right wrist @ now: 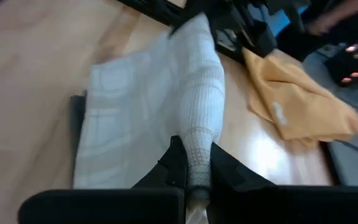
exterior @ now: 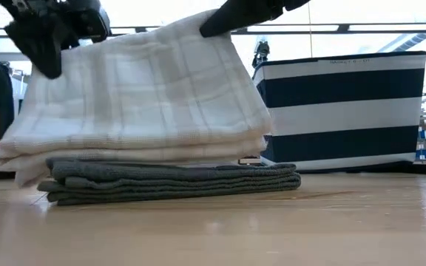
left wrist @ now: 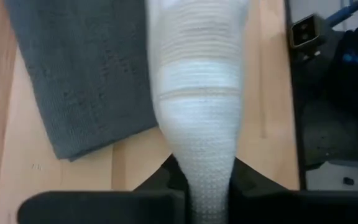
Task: Fold kitchen towel into neat rectangle
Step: Stack the white patterned towel on top of the gray towel
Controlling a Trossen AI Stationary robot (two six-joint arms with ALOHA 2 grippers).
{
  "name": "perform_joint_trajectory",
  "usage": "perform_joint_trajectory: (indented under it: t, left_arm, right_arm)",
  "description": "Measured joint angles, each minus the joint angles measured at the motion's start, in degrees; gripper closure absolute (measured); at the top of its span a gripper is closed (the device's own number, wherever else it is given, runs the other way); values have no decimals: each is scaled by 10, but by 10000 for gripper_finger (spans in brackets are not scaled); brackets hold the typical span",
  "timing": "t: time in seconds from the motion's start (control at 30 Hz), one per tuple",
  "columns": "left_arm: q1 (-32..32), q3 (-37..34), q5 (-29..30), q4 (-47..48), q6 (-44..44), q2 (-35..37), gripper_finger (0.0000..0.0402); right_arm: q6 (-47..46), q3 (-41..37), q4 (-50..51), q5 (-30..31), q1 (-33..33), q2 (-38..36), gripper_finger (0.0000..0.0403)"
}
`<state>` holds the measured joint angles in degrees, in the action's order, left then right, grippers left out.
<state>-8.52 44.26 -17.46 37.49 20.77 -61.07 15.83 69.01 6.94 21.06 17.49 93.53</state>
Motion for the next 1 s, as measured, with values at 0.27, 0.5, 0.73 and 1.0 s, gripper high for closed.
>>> perform_joint_trajectory:
  t: [0.27,0.5,0.73,1.0]
  left_arm:
    - [-8,112,103,72,-44,-5,384]
    - [-8,122,259,136,-55,-17,380]
    - [-2,123,357,124,-111,-47,381]
    - [6,123,420,140,-128,-76,380]
  right_arm:
    - [61,-1,0,77,-49,-17,385]
    - [107,-26,-13,54,-107,-13,390]
    - [123,-42,-52,0,-155,-14,390]
    - [173,-67,-97,-17,-184,-6,390]
